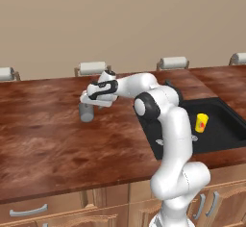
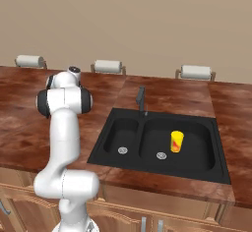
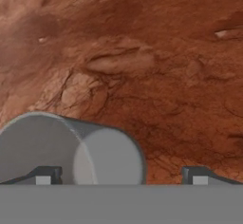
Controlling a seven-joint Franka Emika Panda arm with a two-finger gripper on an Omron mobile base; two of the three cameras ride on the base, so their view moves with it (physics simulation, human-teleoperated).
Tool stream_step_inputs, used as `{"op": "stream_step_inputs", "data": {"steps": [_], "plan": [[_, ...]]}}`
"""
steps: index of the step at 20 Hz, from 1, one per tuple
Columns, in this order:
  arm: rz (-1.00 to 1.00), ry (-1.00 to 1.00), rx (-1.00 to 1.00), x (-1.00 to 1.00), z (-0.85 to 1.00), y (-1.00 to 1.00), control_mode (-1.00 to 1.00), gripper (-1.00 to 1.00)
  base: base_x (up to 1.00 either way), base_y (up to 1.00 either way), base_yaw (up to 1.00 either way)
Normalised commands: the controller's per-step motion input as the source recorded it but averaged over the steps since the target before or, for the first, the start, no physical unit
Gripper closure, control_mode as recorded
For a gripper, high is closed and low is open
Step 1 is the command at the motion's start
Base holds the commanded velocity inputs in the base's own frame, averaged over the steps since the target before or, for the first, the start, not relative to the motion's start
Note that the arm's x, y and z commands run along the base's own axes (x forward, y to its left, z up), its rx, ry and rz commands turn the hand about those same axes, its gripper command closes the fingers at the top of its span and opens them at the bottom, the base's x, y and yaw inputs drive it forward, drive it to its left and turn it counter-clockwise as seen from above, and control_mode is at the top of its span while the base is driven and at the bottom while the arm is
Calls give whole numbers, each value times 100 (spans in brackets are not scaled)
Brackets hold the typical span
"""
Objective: Move any existing items from the left basin to the right basin for drying. Then move the glass cup from the counter to the left basin of the sink for washing.
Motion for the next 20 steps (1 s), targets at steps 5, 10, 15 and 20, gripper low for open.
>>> {"op": "stream_step_inputs", "data": {"steps": [5,10,15,20], "plan": [[-7,0,0,0,-11,0,-100,-100,0,0,0],[-6,0,0,0,-5,1,-100,-100,0,0,0],[-7,0,0,0,-7,5,-100,-100,0,0,0],[-6,0,0,0,-8,10,-100,100,0,0,0]]}}
